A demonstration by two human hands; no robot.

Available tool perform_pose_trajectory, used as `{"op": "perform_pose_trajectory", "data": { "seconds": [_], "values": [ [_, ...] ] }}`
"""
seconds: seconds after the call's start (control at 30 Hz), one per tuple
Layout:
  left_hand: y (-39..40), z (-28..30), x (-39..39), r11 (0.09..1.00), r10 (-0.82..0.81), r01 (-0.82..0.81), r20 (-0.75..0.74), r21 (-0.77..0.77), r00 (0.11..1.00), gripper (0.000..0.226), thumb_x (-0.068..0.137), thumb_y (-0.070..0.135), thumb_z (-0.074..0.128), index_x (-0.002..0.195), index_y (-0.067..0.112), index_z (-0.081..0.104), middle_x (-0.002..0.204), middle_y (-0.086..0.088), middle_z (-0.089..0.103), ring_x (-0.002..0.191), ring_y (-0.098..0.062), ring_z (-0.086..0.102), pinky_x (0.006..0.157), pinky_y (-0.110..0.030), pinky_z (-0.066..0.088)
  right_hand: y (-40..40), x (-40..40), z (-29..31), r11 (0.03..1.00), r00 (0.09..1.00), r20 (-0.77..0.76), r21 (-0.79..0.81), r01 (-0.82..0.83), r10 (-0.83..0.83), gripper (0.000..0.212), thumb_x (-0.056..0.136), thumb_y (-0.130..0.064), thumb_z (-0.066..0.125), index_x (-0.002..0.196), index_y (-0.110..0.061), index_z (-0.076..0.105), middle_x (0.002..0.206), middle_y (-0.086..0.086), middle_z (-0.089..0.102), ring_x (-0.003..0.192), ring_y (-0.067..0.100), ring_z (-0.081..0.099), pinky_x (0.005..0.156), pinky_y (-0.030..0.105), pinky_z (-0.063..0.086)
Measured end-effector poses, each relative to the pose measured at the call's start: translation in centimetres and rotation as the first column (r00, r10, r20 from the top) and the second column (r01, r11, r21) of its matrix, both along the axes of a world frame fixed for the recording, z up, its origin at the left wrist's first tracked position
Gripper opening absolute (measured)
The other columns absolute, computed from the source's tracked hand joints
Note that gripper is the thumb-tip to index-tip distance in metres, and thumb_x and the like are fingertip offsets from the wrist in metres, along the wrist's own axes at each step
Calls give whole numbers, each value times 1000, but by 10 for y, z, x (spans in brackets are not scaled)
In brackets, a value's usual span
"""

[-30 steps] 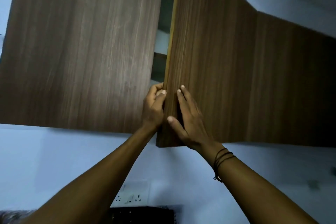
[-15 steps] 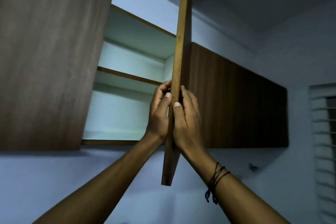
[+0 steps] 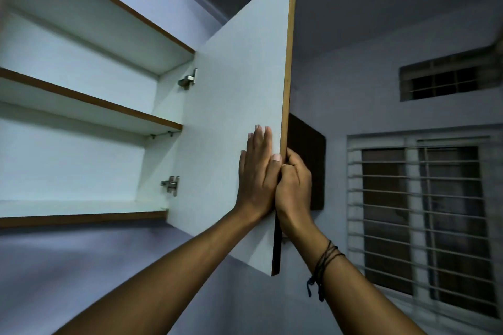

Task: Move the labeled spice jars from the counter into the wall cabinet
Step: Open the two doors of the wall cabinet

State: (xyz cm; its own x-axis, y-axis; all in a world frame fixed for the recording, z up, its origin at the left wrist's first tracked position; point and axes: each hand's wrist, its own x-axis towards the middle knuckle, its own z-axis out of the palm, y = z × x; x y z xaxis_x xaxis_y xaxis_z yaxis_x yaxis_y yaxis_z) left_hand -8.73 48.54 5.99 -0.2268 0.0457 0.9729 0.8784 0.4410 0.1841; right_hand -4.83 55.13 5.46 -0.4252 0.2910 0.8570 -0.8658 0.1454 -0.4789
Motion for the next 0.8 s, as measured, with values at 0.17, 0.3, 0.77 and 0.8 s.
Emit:
{"op": "perform_pose_trajectory", "data": {
  "seconds": [0.17,0.3,0.77,0.8],
  "values": [
    [41,-2,-44,985,129,-129,-7,-113,992,55,104,40,20,151,35,-9,161,11,-19,150,-7,-21,118,-28,-17,42,-27,5,994,984,171,-107,-34,52,38,99,-10,36,121,-17,67,110,1,73,104,17,69,90,35,59],
    [55,-9,-72,951,224,-228,-46,-207,974,58,107,37,24,149,39,-16,158,13,-28,146,-6,-28,115,-25,-23,61,-42,2,988,975,214,-151,-32,65,40,100,-8,36,130,-16,62,117,2,70,108,16,67,97,36,56],
    [50,-13,-70,949,178,-198,-100,-247,979,61,107,31,34,157,22,0,166,-1,-11,153,-14,-15,125,-40,-6,48,-54,-14,859,867,-45,-173,482,-496,40,94,-14,43,132,-21,56,136,-2,45,122,13,42,97,28,42],
    [43,-14,-68,951,137,-149,-62,-269,989,60,107,30,34,157,22,1,166,0,-10,153,-13,-14,125,-41,-4,42,-53,-15,825,825,-82,-146,545,-560,40,92,-14,43,128,-19,59,133,0,48,122,15,42,99,34,39]
  ]
}}
